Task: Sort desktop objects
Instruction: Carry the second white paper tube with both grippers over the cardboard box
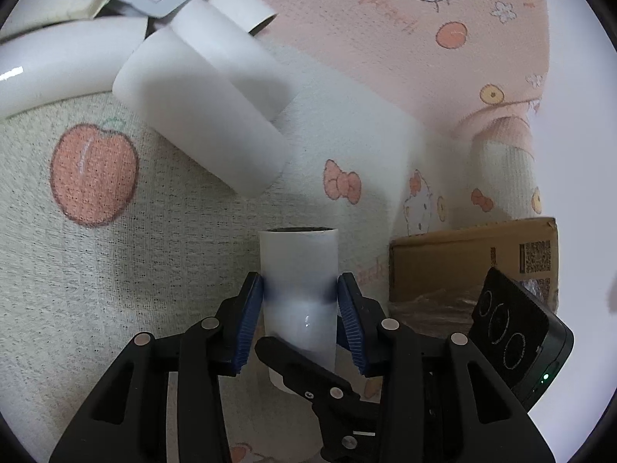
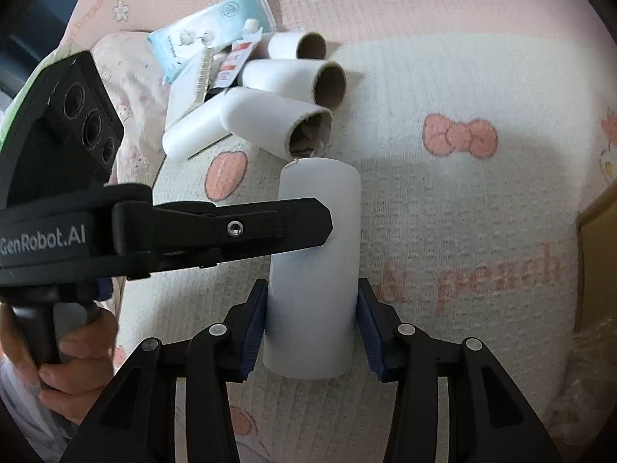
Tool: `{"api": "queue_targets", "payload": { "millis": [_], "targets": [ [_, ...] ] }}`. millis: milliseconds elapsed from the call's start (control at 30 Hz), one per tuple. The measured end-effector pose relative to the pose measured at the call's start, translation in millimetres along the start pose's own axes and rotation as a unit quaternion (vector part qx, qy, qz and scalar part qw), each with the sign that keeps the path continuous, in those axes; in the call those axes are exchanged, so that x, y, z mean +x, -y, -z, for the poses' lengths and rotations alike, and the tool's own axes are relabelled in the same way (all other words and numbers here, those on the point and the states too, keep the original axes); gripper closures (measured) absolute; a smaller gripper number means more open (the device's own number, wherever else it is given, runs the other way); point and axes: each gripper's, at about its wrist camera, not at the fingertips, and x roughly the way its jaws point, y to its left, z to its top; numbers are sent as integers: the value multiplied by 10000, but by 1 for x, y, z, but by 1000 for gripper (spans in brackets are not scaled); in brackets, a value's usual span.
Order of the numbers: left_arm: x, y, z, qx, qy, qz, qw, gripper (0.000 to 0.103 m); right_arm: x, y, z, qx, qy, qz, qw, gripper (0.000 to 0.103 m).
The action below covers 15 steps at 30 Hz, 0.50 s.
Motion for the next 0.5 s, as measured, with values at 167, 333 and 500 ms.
{"api": "queue_targets", "payload": {
  "millis": [167,333,500],
  "targets": [
    [-11,24,5,483,137,-197,9985,59,-13,-6,2,13,134,17,9999,61],
    [-31,54,9,899,332,-132,9953,59,-37,-19,-4,-42,403,172,9990,61],
    [-58,87,10,1223,614,186,9904,59,-82,-29,-12,-78,1050,485,9933,62]
  ]
}}
